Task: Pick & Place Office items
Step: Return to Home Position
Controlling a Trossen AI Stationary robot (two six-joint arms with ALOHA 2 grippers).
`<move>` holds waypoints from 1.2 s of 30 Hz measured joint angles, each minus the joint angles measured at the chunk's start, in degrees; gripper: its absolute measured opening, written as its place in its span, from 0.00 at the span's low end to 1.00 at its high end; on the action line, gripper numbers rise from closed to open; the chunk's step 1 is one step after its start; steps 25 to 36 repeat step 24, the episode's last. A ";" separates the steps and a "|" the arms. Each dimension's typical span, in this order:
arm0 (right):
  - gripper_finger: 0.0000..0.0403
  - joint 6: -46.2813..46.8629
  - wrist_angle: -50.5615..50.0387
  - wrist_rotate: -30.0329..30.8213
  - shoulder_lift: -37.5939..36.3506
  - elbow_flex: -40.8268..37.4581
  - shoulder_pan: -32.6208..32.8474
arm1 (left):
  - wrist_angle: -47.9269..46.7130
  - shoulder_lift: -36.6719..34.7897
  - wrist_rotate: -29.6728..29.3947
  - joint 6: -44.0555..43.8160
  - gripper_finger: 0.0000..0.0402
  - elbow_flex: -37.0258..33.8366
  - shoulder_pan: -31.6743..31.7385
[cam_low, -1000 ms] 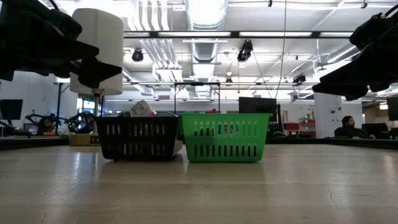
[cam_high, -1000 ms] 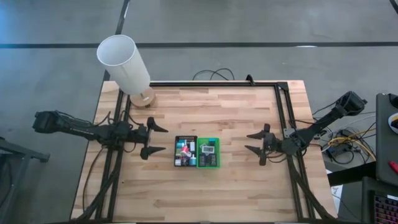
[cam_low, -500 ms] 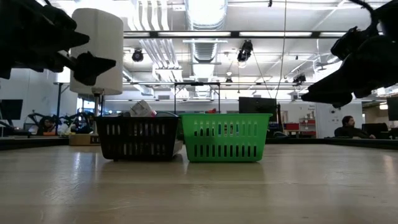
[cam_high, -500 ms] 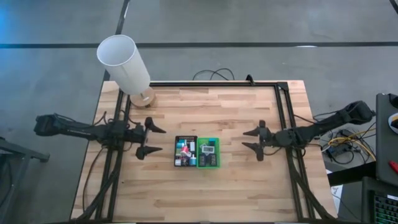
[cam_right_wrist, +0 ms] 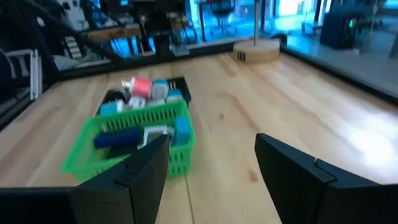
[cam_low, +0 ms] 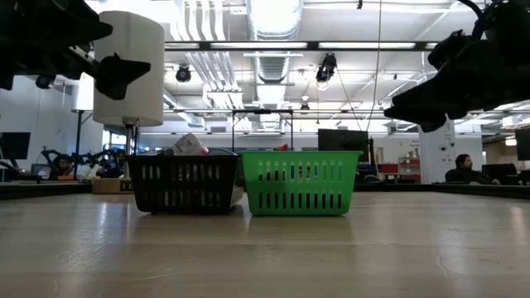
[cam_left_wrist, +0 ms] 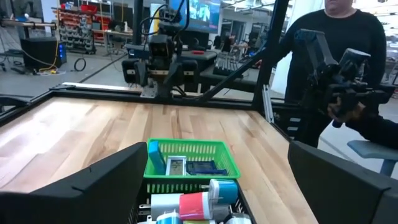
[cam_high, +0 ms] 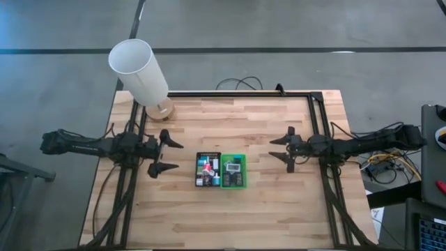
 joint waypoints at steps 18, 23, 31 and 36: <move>0.61 -1.78 0.69 2.25 -0.24 0.02 -1.72 | -3.53 0.17 -0.04 -0.94 0.98 0.47 0.02; 0.60 -1.78 0.67 2.23 -0.24 0.02 -1.72 | -3.52 0.17 -0.07 -0.94 0.98 0.47 0.02; 0.60 -1.78 0.67 2.21 -0.24 0.02 -1.72 | -3.52 0.17 -0.07 -0.94 0.98 0.47 0.02; 0.60 -1.78 0.67 2.21 -0.24 0.02 -1.72 | -3.52 0.17 -0.07 -0.94 0.98 0.47 0.02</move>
